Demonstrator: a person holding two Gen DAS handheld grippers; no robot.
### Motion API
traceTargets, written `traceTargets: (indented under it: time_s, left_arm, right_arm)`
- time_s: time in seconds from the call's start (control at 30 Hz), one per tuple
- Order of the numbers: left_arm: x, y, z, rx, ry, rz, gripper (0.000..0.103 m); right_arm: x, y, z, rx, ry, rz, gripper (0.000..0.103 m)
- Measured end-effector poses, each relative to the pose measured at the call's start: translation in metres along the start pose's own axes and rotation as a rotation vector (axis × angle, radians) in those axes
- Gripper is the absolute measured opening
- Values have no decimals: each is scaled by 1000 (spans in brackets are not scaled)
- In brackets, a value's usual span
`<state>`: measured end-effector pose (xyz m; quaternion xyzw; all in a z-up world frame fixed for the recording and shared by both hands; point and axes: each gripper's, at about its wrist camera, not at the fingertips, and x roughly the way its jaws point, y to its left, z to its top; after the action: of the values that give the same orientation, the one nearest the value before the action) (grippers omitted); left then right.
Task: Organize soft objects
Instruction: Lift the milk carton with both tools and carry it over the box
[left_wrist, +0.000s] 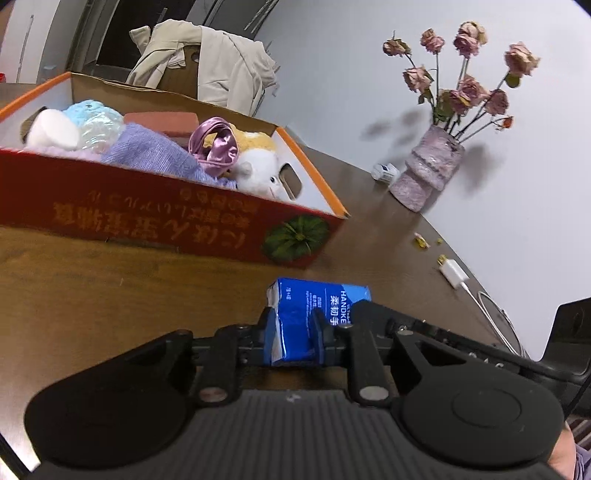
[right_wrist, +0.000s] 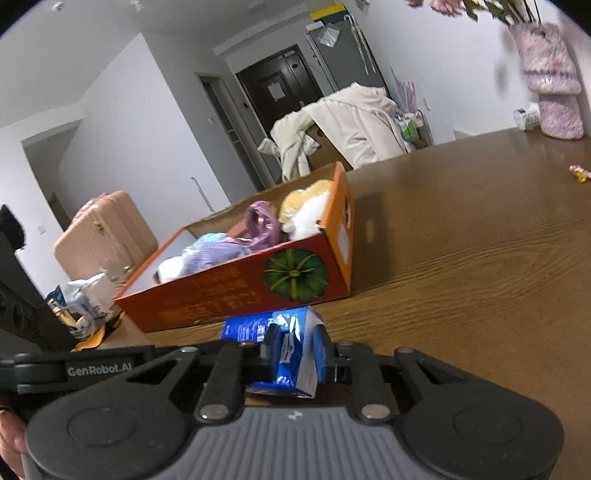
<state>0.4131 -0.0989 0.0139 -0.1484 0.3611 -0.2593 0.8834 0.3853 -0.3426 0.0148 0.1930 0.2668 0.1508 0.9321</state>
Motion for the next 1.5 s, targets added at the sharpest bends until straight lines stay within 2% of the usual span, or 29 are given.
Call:
traceTargets:
  time_s: [0.3, 0.53, 0.77, 0.93, 1.13, 1.33, 1.5]
  left_arm:
    - [-89, -26, -47, 0, -62, 18, 21]
    - [-141, -44, -62, 38, -136, 14, 21]
    - [-175, -57, -72, 58, -187, 1, 21]
    - [-183, -57, -70, 49, -202, -2, 21]
    - [-177, -55, -57, 57, -215, 11, 21]
    - [-152, -52, -25, 65, -219, 8, 21]
    - [-116, -48, 22, 89, -221, 13, 21]
  right_arm:
    - [-76, 45, -37, -58, -31, 44, 17]
    - [-125, 74, -49, -105, -96, 70, 17]
    - [-157, 92, -56, -135, -145, 85, 17]
    - [-166, 103, -56, -152, -163, 89, 17]
    - [-154, 102, -45, -149, -171, 98, 17]
    - [-130, 95, -16, -163, -183, 89, 17]
    - [-97, 79, 26, -164, -194, 90, 17]
